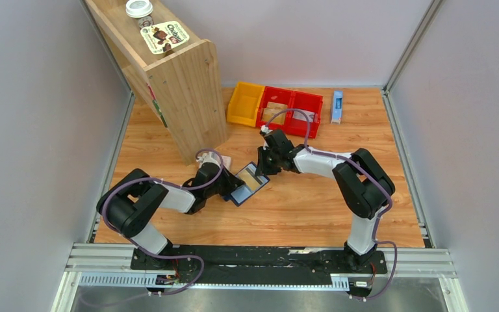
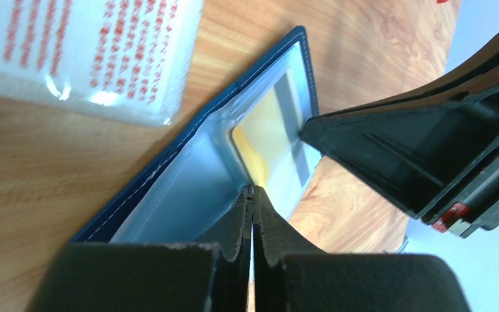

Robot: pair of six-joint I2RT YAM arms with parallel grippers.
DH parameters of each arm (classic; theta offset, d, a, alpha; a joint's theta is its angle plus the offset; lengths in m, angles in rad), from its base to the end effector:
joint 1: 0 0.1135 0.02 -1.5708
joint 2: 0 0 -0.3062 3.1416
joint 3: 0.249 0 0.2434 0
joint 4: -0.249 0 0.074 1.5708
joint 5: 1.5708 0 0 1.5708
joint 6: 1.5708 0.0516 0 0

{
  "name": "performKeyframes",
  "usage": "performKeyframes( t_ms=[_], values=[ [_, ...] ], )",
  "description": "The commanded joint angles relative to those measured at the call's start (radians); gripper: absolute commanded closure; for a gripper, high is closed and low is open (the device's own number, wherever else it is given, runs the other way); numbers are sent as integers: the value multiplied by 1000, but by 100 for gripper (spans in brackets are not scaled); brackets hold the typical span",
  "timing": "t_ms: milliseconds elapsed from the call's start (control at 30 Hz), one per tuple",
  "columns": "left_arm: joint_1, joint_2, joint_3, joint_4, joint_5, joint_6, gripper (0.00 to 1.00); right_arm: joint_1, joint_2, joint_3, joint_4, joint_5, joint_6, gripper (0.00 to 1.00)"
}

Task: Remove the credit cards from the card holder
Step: Remove the credit card from the card holder.

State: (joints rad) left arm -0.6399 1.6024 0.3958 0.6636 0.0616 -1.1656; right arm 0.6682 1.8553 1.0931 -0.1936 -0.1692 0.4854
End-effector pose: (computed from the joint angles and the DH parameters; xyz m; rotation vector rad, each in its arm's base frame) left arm 0.2205 -0.1681 0.1556 -0.5662 2.2604 -1.0770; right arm 0.3008 0.2485 0.1859 -0.3120 2.6246 0.6454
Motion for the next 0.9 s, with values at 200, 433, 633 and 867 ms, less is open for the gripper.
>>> performKeyframes(
  t_ms=[200,433,633,867],
  values=[
    [6,-104,-22,-203,-22,29,100,-13,55,-45,-90,25,-2,86],
    [6,-82,6,-84,49,52,77,-12,24,-29,-90,11,-16,85],
    [6,-15,72,-94,46,40,69,-12,32,-24,-90,2,-14,85],
    [6,8,34,-96,30,-14,68,-12,-47,4,-104,49,-65,75]
  ],
)
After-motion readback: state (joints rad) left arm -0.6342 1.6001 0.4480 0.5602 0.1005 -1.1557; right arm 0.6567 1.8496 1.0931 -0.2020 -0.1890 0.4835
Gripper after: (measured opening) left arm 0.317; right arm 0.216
